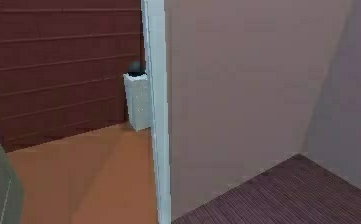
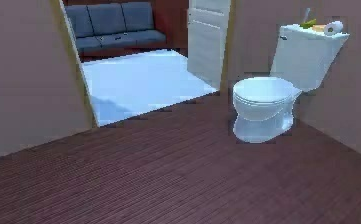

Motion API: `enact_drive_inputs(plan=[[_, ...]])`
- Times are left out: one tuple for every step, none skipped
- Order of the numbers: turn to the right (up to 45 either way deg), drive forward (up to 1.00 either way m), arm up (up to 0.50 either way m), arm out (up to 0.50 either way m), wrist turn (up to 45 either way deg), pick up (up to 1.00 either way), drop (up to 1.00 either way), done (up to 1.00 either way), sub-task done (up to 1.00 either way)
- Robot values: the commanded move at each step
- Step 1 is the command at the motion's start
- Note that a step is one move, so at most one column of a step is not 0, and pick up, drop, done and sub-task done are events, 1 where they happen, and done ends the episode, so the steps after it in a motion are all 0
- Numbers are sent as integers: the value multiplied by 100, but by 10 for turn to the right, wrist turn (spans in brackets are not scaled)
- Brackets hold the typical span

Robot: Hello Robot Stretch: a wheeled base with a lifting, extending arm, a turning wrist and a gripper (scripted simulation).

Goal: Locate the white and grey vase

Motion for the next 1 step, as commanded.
enact_drive_inputs(plan=[[-210, 0, 0, 0, 0, 0, 0, 0, 0]])
